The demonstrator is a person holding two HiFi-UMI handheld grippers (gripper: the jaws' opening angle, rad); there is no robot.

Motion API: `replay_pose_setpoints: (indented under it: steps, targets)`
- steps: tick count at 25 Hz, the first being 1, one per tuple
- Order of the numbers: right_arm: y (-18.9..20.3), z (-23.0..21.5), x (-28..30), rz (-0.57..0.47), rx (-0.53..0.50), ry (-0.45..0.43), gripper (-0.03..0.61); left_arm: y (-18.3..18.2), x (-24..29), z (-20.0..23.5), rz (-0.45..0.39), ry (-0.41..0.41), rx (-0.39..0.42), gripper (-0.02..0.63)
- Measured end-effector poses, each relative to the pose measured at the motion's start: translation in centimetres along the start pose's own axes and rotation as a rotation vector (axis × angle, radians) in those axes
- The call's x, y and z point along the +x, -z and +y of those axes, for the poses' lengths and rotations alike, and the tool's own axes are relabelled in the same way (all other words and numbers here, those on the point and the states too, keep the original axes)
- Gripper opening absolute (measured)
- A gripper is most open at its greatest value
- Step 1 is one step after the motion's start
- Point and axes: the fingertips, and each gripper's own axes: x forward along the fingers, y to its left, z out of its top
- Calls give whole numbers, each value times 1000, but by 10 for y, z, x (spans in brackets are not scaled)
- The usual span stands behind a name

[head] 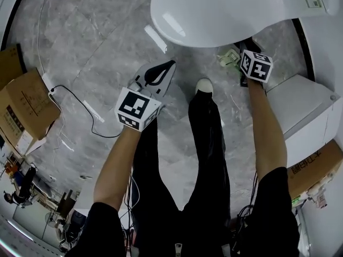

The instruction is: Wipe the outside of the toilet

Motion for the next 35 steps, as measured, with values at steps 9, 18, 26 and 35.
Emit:
replay_pose_setpoints:
  steps: [9, 18, 26, 35]
  targets:
    - [19, 76, -15, 27, 6, 13, 84, 14, -44, 36, 5, 14, -4, 3]
    - [32, 157, -15, 45, 58, 10, 84, 25, -87, 84, 19, -3, -3, 3]
    - [32, 211, -7, 48, 121, 6, 87, 35, -112, 117, 21, -14, -15, 3]
    - [10, 288, 12, 38, 186, -78, 86, 44, -139, 152, 31, -37, -29, 3]
